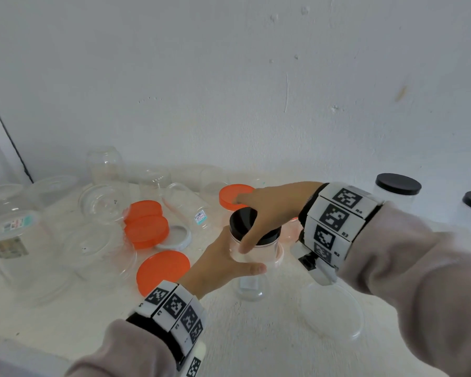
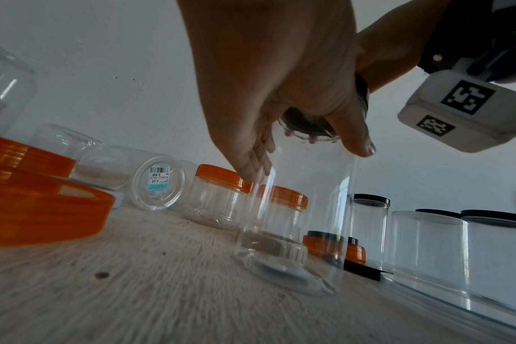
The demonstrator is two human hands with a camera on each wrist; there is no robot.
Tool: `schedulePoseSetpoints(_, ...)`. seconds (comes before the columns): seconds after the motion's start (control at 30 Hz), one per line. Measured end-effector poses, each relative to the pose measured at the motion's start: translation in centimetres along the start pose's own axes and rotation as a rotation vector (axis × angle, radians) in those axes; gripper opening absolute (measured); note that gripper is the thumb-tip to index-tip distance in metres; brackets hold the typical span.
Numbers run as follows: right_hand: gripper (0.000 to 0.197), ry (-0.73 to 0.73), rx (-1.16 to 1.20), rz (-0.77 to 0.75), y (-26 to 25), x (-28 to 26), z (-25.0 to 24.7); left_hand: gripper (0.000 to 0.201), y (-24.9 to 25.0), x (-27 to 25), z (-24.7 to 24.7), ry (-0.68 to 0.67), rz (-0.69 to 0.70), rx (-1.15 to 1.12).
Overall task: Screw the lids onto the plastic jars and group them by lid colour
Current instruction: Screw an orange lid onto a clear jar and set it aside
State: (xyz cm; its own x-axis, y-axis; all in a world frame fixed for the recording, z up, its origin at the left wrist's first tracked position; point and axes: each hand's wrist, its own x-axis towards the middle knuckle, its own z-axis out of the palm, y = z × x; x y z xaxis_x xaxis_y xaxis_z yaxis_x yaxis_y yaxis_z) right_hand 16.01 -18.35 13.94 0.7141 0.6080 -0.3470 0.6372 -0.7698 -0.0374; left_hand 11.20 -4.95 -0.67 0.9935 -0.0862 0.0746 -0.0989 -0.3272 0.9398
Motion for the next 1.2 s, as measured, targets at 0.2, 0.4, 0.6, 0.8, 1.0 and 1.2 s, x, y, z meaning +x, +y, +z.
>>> schedulePoseSetpoints(0.2,0.083,-0.061,-0.042,-0.052,-0.2,-0.4,-0.8,0.090,0.1,0.0,0.1,0.002,0.014,-0.010)
schedulePoseSetpoints(0.4,0.067,0.061,-0.052,-0.023,-0.3,-0.2,-0.2,0.096,-0.1,0.0,0.2,0.012,0.004,-0.008)
schedulePoseSetpoints(0.6,0.078,0.057,-0.016,0.002,0.1,-0.2,0.2,0.094,-0.1,-0.1,0.1,0.018,-0.014,0.007)
schedulePoseSetpoints(0.8,0.082,-0.028,-0.003,-0.071,0.1,-0.6,-0.6,0.096,0.0,-0.1,0.1,0.020,-0.015,0.005)
schedulePoseSetpoints(1.0,0.058,0.079,-0.028,-0.027,0.0,0.1,0.1,0.097,-0.1,-0.1,0.2,0.013,-0.011,0.014)
schedulePoseSetpoints(1.2,0.066,0.058,-0.004,0.010,0.2,0.1,0.3,0.093,0.0,-0.1,0.2,0.029,-0.019,0.016)
